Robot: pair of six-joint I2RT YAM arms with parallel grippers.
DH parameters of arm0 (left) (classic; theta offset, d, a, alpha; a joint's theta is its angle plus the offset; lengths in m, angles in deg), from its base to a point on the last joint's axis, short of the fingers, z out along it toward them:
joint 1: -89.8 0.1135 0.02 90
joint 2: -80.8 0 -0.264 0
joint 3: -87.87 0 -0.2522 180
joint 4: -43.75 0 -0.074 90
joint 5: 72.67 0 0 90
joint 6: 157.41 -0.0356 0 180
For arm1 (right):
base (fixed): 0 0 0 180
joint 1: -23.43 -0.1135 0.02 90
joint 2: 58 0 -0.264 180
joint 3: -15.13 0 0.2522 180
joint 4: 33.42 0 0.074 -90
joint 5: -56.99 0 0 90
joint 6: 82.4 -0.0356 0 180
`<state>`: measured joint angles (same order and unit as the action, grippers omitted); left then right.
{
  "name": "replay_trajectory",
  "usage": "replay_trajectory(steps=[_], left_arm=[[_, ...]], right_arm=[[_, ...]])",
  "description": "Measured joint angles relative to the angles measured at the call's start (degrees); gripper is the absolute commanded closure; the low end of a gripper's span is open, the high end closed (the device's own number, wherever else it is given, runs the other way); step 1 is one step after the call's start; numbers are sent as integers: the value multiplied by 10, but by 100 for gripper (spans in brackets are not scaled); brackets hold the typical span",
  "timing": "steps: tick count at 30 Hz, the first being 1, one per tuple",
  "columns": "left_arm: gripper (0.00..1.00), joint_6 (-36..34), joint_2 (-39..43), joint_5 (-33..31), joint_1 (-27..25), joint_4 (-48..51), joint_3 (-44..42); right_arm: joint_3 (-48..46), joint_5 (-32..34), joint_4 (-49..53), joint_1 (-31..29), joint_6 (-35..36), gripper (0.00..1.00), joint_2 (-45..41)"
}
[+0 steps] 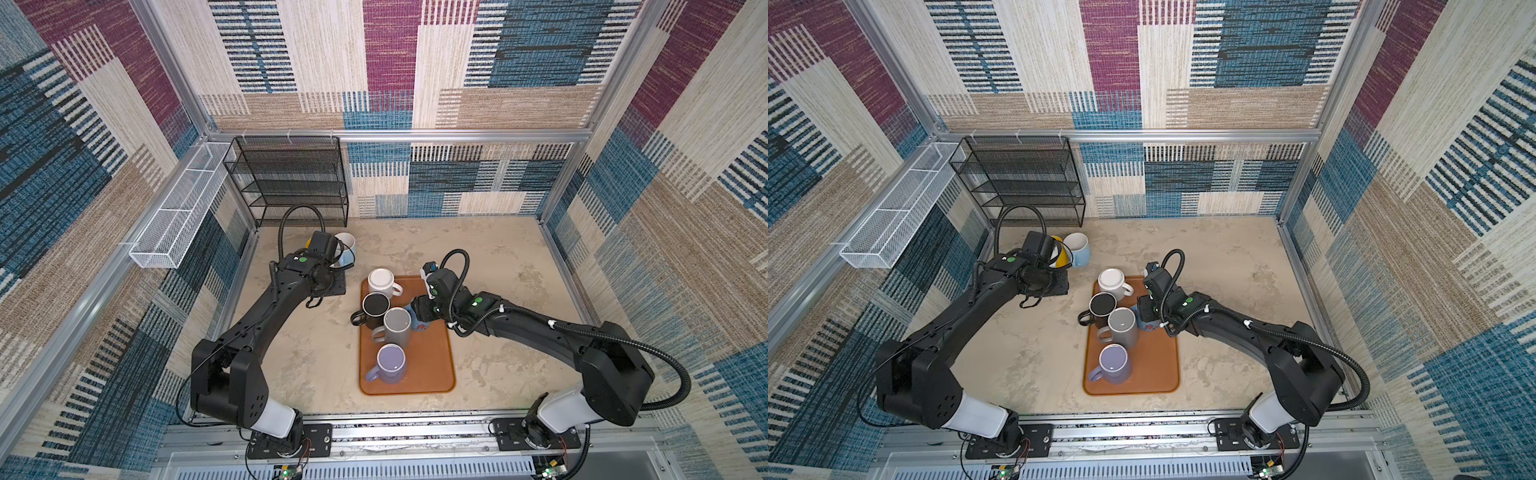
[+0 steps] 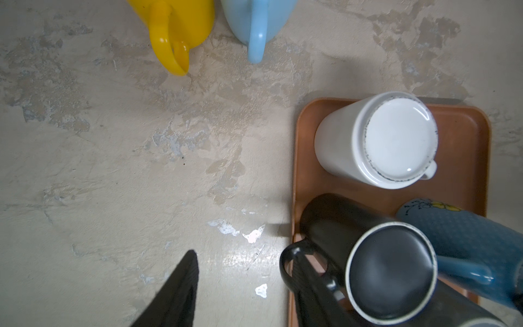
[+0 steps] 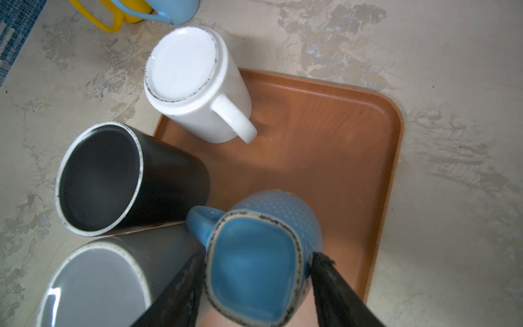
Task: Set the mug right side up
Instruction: 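Move the right gripper over the blue patterned mug while the left gripper draws back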
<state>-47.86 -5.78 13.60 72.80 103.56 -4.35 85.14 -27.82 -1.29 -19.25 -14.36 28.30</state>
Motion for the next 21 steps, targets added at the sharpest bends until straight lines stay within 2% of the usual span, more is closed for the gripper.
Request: replay_trajectory(steps=[9, 21], left_arm=[[50, 0, -1, 0, 0, 0, 0], [50, 0, 3, 0, 0, 0, -1]], right_arm=[[3, 16, 20, 0, 34, 38, -2], [8, 28, 31, 23, 148, 39, -2]])
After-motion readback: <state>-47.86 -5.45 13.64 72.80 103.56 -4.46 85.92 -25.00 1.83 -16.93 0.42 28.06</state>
